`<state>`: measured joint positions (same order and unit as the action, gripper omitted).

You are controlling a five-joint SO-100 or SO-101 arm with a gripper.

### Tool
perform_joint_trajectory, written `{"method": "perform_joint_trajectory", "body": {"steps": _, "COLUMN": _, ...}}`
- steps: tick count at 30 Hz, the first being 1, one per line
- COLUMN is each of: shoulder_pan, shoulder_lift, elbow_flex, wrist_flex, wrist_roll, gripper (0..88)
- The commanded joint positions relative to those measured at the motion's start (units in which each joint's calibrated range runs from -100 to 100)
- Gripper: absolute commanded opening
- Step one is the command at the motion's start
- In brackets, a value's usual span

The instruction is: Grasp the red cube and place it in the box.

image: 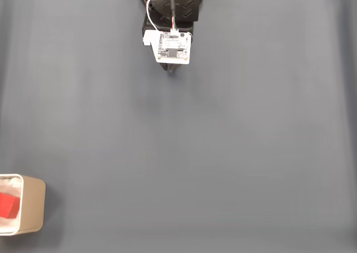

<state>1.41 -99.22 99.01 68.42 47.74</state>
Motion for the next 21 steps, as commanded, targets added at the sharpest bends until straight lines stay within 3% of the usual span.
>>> {"method": "perform_joint_trajectory", "body": {"steps": 1, "shoulder_pan": -0.3, "shoulder_lift": -0.6, "elbow_flex": 0.8, "wrist_flex": 2.4, "wrist_roll": -0.1, "gripper": 0.0}}
{"method": "perform_joint_trajectory", "body": {"steps": 21, "shoulder_pan": -2.3, "shoulder_lift": -0.7, "elbow_flex": 0.8, "wrist_flex": 7.2, "wrist_roll": 0.3, "gripper": 0.3}}
